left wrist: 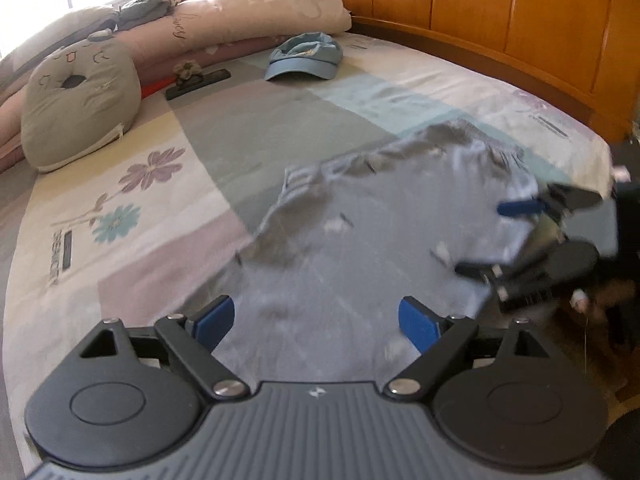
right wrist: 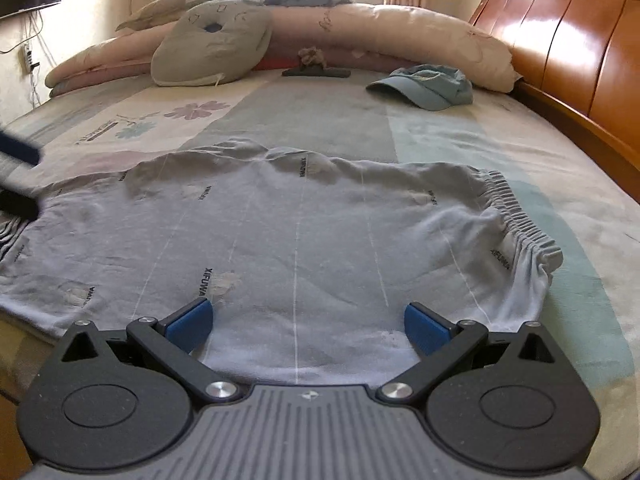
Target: Fold clothes
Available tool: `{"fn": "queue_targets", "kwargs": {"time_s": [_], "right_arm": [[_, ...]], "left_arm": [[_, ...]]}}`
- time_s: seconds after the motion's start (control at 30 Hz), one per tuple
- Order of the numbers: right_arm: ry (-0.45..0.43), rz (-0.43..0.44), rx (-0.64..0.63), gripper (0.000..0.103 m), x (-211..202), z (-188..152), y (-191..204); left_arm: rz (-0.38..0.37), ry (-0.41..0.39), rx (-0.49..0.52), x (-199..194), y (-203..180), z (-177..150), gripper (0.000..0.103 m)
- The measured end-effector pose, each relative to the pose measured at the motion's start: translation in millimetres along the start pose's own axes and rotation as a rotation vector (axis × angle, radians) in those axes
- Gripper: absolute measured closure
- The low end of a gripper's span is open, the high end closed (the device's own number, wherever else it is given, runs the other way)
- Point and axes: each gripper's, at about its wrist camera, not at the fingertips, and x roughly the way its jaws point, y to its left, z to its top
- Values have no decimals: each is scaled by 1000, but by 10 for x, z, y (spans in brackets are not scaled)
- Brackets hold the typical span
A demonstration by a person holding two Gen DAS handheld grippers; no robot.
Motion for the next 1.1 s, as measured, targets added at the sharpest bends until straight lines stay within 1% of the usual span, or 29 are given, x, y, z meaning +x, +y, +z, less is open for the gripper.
{"fn": "queue_targets", "kwargs": {"time_s": [0.07, 0.17, 0.27, 0.3, 0.33, 0.37, 0.47, 0.53, 0.6, 0.63, 0.7, 0.77, 0.9, 1.1], "right_arm": [[-18, -9, 3, 0, -6, -27, 11], [-52, -17, 6, 0, -27, -83, 25], [-73, -17, 11, 0, -53, -109, 46], [-75, -12, 12, 0, -66, -107, 56], [-76, -7, 14, 0, -79, -104, 67], [-78, -2, 16, 0, -92, -101, 77], [-83, 13, 21, 0, -130, -93, 109], [-86, 23, 25, 0, -155, -87, 129], [-90, 33, 28, 0, -181, -82, 150], [-91, 38, 30, 0, -193, -79, 161], [-86, 42, 28, 0, -199, -75, 194], [-46, 24, 1, 0, -115, -84, 275], [-56, 25, 17, 0, -114, -132, 272], [-47, 30, 20, 0, -135, -134, 265]], "left_arm": [[-8, -7, -16, -22, -43, -172, 9], [1, 0, -67, 54, -119, -405, 9], [-37, 1, -122, 159, -167, -606, 9], [-40, -11, -135, 172, -180, -664, 8], [-29, -35, -133, 148, -207, -712, 7], [-23, -41, -138, 122, -226, -738, 8], [-19, -64, -168, 32, -253, -779, 7], [4, -84, -171, 1, -252, -758, 7], [40, -94, -176, 29, -229, -717, 7], [46, -94, -189, 58, -211, -709, 7], [51, -62, -237, 139, -165, -711, 7], [51, -65, -236, 149, -177, -723, 6], [43, -65, -236, 138, -181, -744, 6], [44, -65, -267, 118, -181, -746, 6]]}}
